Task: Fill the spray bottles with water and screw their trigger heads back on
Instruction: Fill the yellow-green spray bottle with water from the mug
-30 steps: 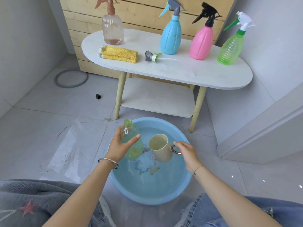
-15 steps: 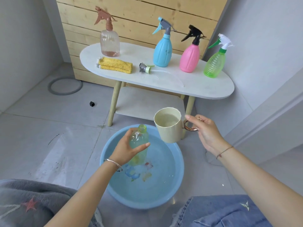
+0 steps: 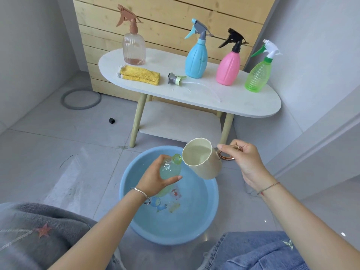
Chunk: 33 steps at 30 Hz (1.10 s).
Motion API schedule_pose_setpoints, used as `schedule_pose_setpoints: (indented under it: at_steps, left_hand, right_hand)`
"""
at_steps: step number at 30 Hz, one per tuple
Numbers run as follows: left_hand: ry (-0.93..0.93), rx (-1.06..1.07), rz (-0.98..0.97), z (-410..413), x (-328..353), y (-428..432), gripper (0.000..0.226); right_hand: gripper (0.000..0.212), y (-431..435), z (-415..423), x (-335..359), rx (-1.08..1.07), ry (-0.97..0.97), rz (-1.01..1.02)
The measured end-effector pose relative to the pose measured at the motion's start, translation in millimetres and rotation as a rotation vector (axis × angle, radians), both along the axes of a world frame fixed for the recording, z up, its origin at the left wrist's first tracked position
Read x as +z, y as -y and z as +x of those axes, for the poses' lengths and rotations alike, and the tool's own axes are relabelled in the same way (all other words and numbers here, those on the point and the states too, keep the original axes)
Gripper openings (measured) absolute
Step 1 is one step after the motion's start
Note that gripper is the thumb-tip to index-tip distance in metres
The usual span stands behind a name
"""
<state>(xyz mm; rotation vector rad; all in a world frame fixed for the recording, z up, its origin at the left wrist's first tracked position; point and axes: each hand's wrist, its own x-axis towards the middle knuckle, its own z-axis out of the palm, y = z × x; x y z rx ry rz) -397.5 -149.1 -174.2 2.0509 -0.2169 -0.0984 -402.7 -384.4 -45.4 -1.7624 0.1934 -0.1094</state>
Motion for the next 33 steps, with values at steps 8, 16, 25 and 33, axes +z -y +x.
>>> schedule_pose_setpoints:
  at_steps: [8,16,25,33]
  left_hand:
    - [-0.020,-0.024,0.040,-1.2,-9.3,2.2,0.059]
    - [-0.037,-0.047,0.038,0.1,-13.8,5.0,0.063]
    - [-0.055,-0.048,0.037,-0.3,-16.6,4.8,0.064]
    - [-0.075,-0.038,0.039,0.0,-19.6,6.5,0.064]
  right_hand:
    - [0.035,-3.2,1.5,3.4,0.010,0.016,-0.119]
    - [0.037,-4.2,5.3,5.5,-0.012,0.047,-0.203]
    - [0.043,-3.1,9.2,8.8,0.001,0.061,-0.262]
    - [0.040,-6.0,8.7,15.0,0.032,0.101,-0.356]
